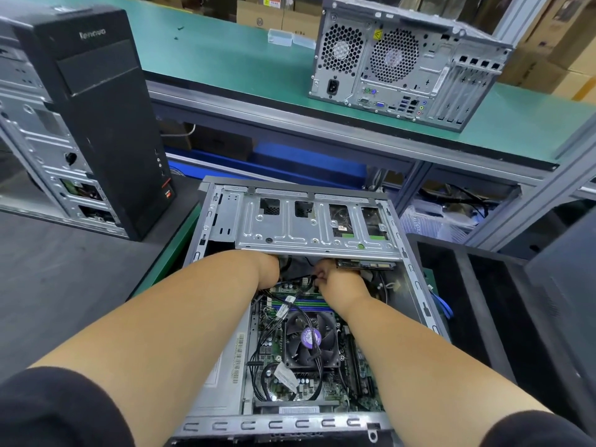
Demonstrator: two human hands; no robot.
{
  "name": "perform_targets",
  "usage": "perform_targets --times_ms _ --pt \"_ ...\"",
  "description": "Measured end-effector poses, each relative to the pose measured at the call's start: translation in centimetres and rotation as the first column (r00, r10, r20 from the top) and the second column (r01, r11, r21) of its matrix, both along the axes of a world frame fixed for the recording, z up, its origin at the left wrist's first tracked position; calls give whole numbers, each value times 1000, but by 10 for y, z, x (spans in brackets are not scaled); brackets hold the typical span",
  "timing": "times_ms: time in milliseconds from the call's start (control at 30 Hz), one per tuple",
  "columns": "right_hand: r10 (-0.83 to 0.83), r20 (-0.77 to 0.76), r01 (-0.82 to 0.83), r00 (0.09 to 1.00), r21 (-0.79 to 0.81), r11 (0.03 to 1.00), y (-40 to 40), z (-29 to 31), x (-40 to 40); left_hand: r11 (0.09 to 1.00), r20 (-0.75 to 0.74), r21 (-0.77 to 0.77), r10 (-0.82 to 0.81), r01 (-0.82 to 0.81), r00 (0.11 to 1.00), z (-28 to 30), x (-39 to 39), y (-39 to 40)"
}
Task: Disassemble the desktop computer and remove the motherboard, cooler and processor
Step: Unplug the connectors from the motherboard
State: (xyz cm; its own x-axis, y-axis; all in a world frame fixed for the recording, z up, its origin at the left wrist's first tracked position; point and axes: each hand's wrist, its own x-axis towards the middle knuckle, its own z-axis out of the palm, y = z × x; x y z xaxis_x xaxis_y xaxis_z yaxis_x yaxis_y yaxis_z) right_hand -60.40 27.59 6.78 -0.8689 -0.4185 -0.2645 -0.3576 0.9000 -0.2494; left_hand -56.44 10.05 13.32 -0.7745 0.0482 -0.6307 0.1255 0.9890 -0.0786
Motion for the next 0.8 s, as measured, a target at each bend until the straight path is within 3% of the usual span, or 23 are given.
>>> perform_targets --times_ms 167,533,800 --pt "-37 -18 37 999 10 999 0 4 -2 999 -3 -5 33 -33 999 2 1 2" --pt "-166 229 197 959 -119 973 -13 22 18 988 16 98 120 -121 993 9 4 4" --pt "-105 265 201 958 -366 909 3 64 56 997 43 76 30 -33 999 33 26 15"
